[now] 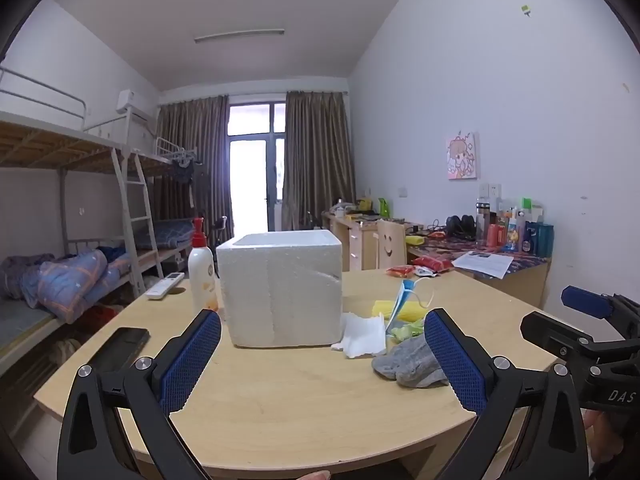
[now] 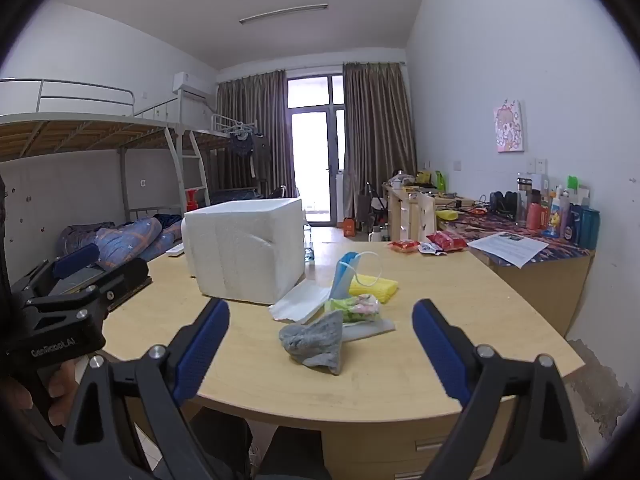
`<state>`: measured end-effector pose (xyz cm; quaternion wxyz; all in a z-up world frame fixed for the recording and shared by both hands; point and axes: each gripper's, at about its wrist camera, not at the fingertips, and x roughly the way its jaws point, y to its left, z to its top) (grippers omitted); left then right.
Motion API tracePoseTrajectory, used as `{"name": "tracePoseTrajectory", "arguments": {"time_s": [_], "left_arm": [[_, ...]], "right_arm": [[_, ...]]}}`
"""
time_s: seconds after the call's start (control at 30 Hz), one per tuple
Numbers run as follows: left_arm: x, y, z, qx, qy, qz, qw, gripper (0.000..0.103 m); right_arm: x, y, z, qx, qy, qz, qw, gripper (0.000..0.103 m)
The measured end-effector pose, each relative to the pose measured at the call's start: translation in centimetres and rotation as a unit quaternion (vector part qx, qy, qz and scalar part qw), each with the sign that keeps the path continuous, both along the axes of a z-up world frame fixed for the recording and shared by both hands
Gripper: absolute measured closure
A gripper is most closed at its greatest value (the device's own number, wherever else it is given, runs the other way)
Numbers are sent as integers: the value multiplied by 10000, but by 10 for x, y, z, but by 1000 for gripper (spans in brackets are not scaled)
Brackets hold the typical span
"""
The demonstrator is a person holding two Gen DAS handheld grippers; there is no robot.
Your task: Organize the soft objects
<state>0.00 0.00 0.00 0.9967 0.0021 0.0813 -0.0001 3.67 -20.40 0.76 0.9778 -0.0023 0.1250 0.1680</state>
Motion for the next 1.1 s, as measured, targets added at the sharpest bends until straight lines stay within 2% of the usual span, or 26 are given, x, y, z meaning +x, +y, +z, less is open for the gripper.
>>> {"name": "tracePoseTrajectory", "arguments": {"time_s": [0.13,0.27,0.53,1.1], "left_arm": [[-1,0,0,50,-132,17,9999,1],[-1,-2,0,131,-63,-96,9998,1],[0,0,-1,58,15,-120,9999,1],[1,0,0,112,17,-178,9998,1]], "right_arm": [[0,-1,0,-40,3,0,10000,8],[0,0,-1,-55,3,-22,10000,8],[-1,0,2,-52,7,-22,10000,8],[3,-1,-1,-84,-13,-21,10000,8]]}}
